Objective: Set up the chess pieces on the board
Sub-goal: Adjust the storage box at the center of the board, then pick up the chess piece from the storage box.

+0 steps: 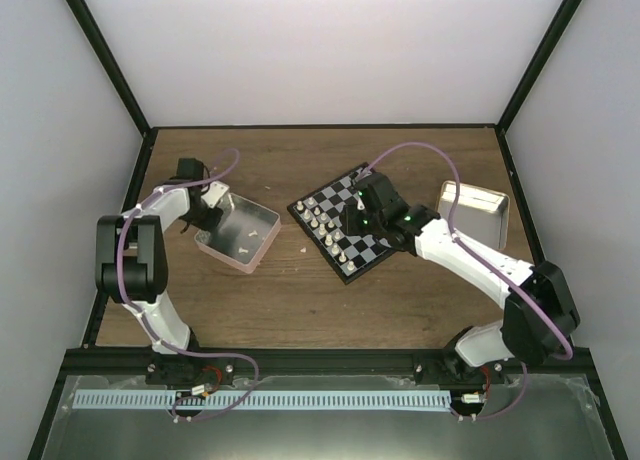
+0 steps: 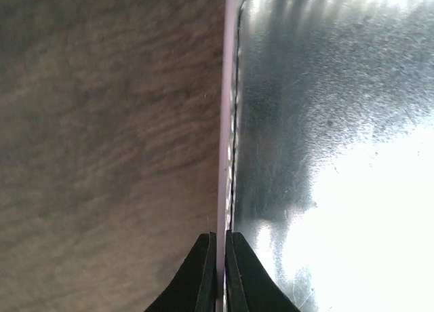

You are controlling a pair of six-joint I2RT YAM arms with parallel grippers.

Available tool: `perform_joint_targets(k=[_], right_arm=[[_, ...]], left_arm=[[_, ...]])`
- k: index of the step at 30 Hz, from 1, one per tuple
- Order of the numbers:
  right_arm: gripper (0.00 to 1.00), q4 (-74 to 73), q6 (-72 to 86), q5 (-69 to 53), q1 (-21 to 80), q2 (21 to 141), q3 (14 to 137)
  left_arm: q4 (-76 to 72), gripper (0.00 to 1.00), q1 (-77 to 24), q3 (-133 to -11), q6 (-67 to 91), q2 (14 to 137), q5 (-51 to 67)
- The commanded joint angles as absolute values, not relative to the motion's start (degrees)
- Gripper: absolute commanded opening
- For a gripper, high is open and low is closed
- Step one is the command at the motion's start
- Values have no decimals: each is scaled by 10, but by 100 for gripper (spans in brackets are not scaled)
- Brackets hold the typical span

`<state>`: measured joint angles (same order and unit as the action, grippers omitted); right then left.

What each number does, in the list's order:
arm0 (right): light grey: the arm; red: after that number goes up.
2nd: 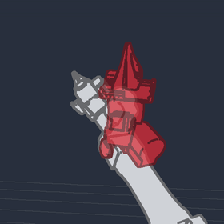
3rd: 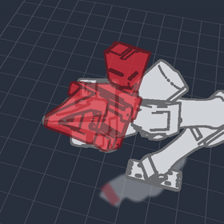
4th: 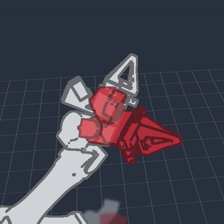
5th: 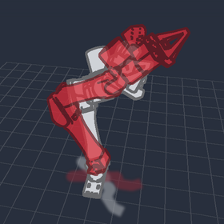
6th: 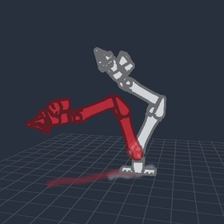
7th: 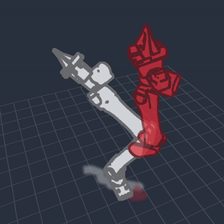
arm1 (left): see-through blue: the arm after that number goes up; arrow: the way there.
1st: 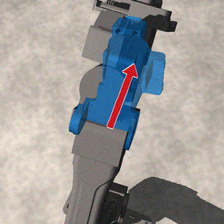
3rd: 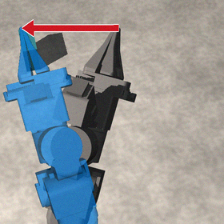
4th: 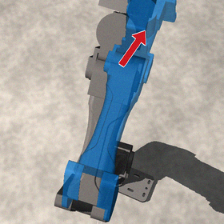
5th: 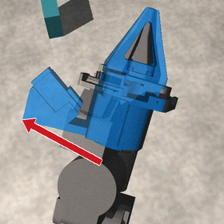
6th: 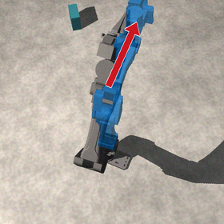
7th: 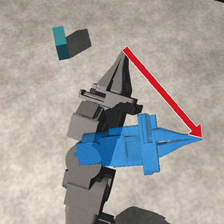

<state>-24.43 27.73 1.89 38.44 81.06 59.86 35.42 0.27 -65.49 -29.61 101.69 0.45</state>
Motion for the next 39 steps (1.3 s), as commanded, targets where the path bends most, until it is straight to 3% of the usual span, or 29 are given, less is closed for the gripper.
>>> perform_joint_targets(k=[1,8,14,18,24,39], right_arm=[[37,-247,264,6,380,780,613],[37,-230,260,-23,381,760,600],[37,-223,254,-33,381,750,592],[37,-214,259,-40,381,746,588],[37,-204,269,-31,381,744,582],[37,-181,298,-14,381,762,558]], left_arm=[[365,6,4,-635,-173,987,-14],[342,8,5,-587,-28,935,-4],[318,31,5,-549,22,886,11],[306,36,3,-564,32,842,25],[286,34,-20,-565,129,775,80],[259,40,-142,-475,430,826,-70]])
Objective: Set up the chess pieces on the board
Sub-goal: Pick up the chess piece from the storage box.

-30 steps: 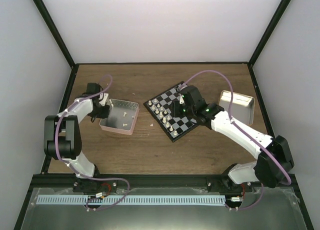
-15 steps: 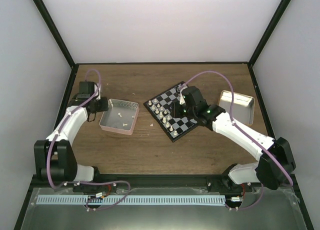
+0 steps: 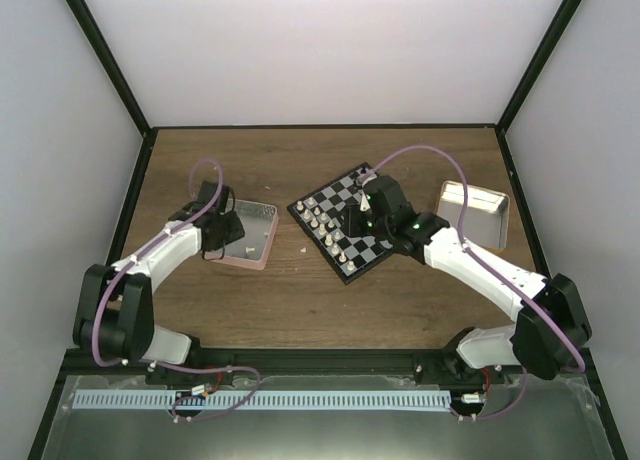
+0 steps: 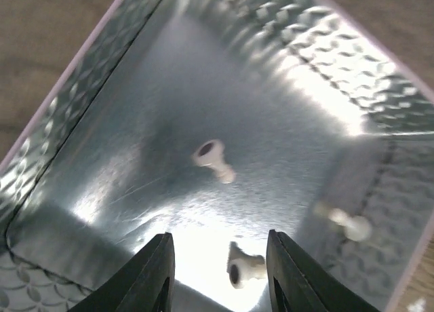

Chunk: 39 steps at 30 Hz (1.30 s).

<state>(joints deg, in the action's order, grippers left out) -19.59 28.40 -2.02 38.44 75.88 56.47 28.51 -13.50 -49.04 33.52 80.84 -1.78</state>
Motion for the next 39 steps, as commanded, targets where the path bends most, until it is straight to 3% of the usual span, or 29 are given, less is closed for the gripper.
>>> perform_joint_targets(k=[1,10,15,20,28,34,39], right_arm=[[37,-180,298,-15,381,764,557],[37,-176,298,-11,381,769,554],[38,-176,298,-8,381,769,551],[37,-176,299,-7,381,767,548],[38,-172,301,-7,381,766,546],[37,-172,302,-6,380,765,546],[37,-168,303,-14,381,762,543]], left_arm=[[252,40,-143,-473,435,835,-70],[201,45,-144,-493,432,903,-61],[195,43,-144,-523,428,945,-74],[203,32,-144,-547,413,982,-73],[209,27,-144,-548,403,1006,-66],[212,12,-144,-552,403,1012,-60],[208,9,-144,-543,403,990,-55]])
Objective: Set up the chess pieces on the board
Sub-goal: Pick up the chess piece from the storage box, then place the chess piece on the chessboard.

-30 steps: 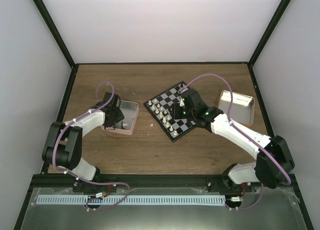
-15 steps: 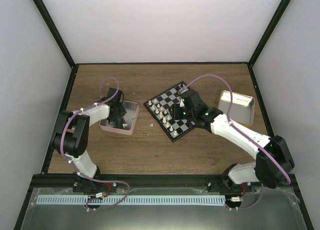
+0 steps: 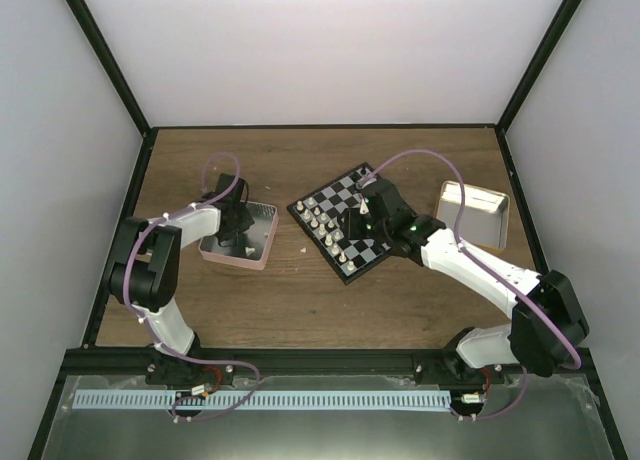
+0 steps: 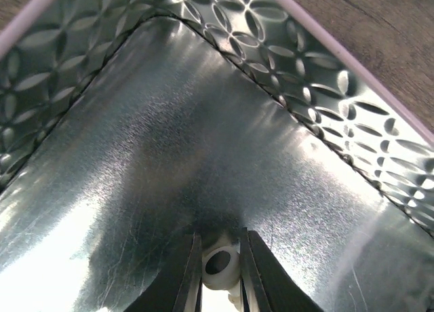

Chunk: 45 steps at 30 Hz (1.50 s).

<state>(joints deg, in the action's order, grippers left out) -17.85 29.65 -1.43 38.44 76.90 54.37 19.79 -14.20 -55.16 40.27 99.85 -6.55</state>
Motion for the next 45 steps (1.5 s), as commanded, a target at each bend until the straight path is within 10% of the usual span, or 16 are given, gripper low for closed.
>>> perform_joint_targets(k=[1,24,45], right_arm=[[37,-165,302,-20,381,763,541],[47,42,373,-212,387,746,461],[15,9,375,-143,387,736,459]], left_arm=[[204,9,-144,-537,403,978,-51],[-132,9,-290,-415,823,764,242],[-203,9,-366,-450,868,833,246]])
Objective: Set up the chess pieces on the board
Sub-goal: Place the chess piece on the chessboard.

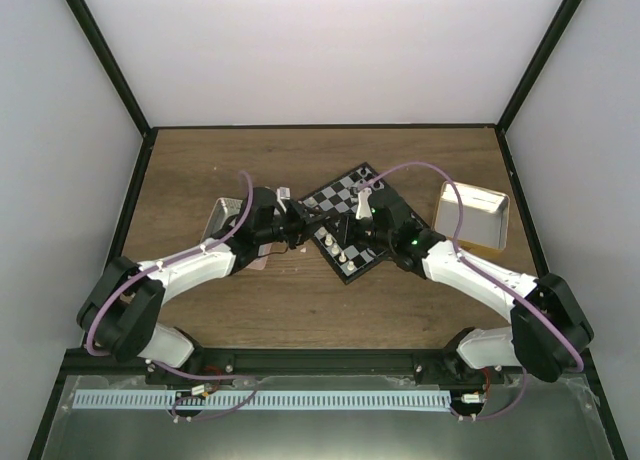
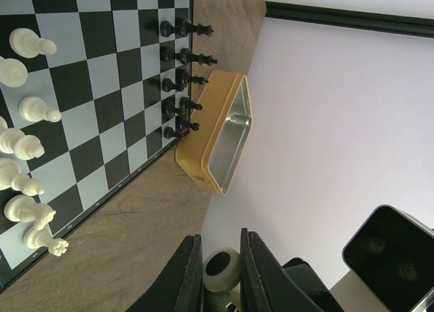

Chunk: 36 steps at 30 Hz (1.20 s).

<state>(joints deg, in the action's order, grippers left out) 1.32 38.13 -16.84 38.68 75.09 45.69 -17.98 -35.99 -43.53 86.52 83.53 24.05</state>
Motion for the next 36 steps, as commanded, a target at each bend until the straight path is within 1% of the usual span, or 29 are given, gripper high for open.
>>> perform_joint_targets(k=[1,3,6,8,10,14,22,24,25,28,31,34,36], right_arm=[[15,8,372,-137,387,735,460],[15,4,367,-130,388,735,464],[23,-4,356,-119,387,735,472],[24,-8,345,-114,388,734,478],[21,-8,332,-111,387,733,481],[13,1,291,-120,388,730,481],[1,15,207,-129,388,719,476],[1,15,199,-130,388,717,475],[1,15,198,-128,388,714,474],[1,5,205,-117,388,709,472],[1,-28,218,-87,388,701,474],[1,-98,231,-43,387,697,479],[1,-159,237,-13,386,706,491]], left_arm=[[-201,9,-367,-450,867,832,248],[-196,9,-367,-451,864,832,247],[-189,9,-366,-450,860,831,246],[-188,9,-367,-450,859,831,246],[-186,9,-367,-450,858,831,246],[-179,9,-367,-452,853,831,246],[-170,9,-367,-458,846,833,249],[-170,10,-367,-459,844,834,250],[-170,12,-367,-460,843,834,250],[-160,29,-367,-463,837,833,248],[-135,43,-364,-468,816,826,231],[-78,50,-352,-478,768,812,198],[-34,52,-340,-484,724,797,169]])
